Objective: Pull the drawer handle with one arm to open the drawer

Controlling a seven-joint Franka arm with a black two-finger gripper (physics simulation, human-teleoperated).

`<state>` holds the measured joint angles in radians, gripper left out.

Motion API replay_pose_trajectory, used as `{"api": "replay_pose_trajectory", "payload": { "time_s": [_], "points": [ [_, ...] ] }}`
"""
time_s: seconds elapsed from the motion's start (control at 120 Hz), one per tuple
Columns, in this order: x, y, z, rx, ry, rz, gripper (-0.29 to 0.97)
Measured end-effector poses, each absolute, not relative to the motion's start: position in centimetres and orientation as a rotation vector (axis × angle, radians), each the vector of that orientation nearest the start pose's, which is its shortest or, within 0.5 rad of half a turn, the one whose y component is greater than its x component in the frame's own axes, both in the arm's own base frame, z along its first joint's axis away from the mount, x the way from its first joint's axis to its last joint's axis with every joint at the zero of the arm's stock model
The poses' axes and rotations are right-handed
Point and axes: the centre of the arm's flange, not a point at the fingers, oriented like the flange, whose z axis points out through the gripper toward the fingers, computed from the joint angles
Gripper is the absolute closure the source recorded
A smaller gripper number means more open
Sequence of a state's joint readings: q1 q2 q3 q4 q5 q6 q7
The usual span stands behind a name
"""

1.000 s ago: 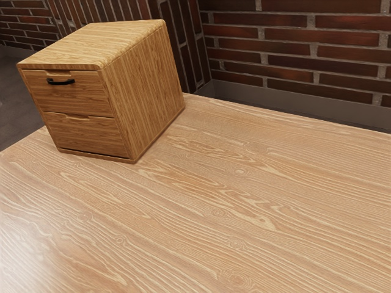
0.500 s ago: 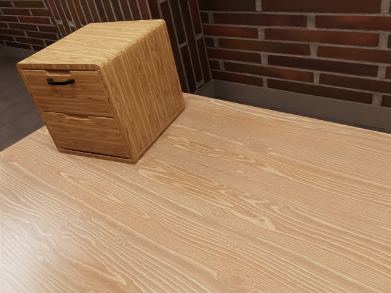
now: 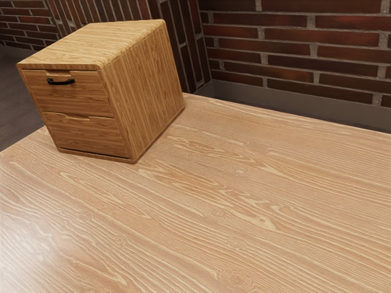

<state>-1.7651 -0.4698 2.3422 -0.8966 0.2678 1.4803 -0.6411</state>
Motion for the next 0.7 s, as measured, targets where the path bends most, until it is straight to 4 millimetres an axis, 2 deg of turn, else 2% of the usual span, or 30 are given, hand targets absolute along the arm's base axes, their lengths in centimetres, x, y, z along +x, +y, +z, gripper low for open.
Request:
{"api": "replay_pose_trajectory", "payload": {
  "time_s": [0.067, 0.25, 0.358, 0.417, 0.55, 0.7],
  "points": [
    [42.4, 49.8, 69.9, -2.416, -2.088, -0.437, 0.00],
    [43.9, 51.3, 70.1, -2.259, -2.303, -0.642, 0.00],
    [47.2, 50.3, 69.7, -2.246, -2.363, -0.750, 0.00],
    [48.4, 49.7, 69.7, -2.232, -2.393, -0.793, 0.00],
    [49.6, 49.4, 69.2, -2.180, -2.467, -0.834, 0.00],
    [50.7, 49.2, 67.4, -2.135, -2.533, -0.794, 0.00]
  ]
}}
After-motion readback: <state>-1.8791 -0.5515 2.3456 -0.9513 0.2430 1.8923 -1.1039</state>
